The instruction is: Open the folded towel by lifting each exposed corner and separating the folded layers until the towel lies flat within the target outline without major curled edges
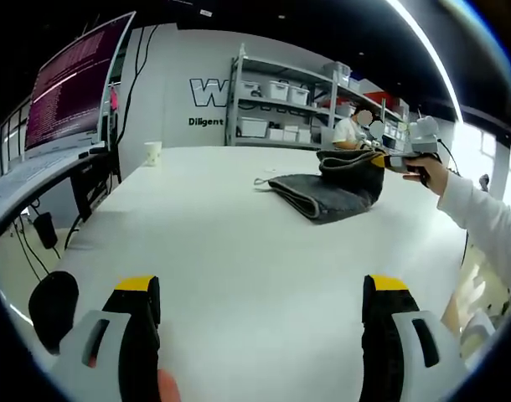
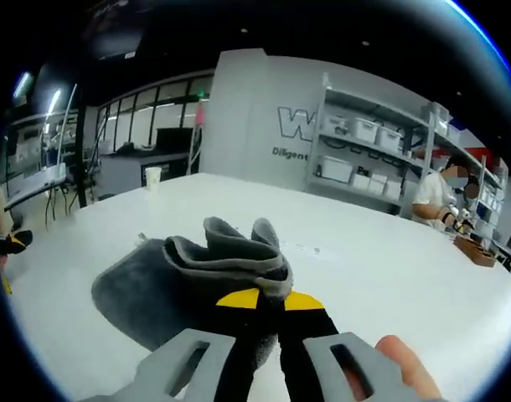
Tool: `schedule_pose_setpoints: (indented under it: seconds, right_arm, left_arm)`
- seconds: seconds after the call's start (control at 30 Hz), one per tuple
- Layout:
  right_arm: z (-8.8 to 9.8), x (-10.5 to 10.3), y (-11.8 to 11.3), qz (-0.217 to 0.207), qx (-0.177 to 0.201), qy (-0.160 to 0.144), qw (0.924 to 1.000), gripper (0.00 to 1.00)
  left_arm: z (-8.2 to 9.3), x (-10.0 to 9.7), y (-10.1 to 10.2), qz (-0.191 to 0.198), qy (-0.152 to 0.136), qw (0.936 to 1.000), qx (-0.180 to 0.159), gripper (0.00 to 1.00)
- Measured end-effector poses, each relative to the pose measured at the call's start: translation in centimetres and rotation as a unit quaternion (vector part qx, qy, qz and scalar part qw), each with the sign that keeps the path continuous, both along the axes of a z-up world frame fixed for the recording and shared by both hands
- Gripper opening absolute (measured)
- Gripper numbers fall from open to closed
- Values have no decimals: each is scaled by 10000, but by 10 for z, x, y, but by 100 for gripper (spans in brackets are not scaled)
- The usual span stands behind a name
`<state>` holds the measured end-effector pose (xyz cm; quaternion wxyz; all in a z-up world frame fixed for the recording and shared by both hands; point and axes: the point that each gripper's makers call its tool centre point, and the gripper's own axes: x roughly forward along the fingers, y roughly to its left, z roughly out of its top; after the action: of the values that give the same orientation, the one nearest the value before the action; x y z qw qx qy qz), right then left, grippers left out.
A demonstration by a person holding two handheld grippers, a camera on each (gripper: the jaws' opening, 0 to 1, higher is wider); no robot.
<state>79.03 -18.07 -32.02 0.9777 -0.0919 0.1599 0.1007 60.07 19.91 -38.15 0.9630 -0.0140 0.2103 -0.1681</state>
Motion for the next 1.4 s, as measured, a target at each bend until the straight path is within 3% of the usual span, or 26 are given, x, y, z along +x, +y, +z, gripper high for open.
schedule_pose_setpoints:
  seconds: [0.83, 1.4]
  right_arm:
    - [-27, -2, -31, -399, -24, 208, 9990, 0]
    - [-62, -3, -62, -769, -117, 605, 9951, 0]
  left_arm:
    - [0, 0, 0, 3, 20, 10000, 0, 100]
    - [-3, 1, -1, -30, 69, 10000, 32, 100]
